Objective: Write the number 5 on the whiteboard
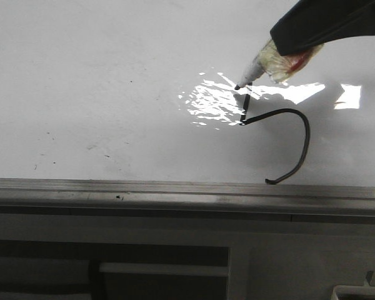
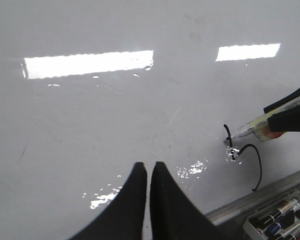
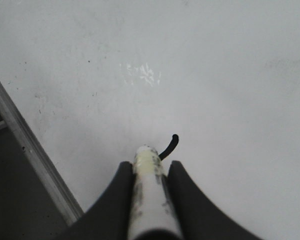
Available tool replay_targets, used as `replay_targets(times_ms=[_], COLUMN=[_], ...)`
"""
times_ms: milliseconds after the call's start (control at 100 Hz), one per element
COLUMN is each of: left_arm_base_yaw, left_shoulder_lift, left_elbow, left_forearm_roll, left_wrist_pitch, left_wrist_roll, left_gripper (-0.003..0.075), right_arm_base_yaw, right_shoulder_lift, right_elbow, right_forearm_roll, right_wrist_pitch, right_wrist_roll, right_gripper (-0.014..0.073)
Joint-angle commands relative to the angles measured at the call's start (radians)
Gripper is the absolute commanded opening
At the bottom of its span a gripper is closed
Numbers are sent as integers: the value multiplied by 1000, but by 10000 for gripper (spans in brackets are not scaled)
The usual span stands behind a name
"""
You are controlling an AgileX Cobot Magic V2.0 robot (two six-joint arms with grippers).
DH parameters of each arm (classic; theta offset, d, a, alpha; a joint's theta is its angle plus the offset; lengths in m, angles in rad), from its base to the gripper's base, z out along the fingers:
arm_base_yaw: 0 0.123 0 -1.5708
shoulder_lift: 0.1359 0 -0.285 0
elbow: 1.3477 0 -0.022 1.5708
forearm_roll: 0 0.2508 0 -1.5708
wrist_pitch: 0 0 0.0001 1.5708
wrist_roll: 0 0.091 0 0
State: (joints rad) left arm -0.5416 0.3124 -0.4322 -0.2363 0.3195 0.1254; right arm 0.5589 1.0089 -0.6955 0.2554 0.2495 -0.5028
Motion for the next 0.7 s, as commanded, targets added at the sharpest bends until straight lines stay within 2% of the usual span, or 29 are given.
replay_targets(times_ms=[0, 690], left_arm_base_yaw=[3, 3], left_shoulder_lift=[8, 8], left_elbow=[-26, -26], left_forearm_roll=[-15, -15], left_wrist_pitch=[-76, -76], left_wrist_roll=[-9, -9], left_gripper=[-20, -20], right_arm_base_yaw=[-2, -56], right_shoulder_lift=[-8, -21], right_elbow=[-34, -32], right_forearm_roll=[-6, -29], right_wrist_pitch=[-90, -43], right_wrist_roll=[-5, -5], right_gripper=[-42, -42])
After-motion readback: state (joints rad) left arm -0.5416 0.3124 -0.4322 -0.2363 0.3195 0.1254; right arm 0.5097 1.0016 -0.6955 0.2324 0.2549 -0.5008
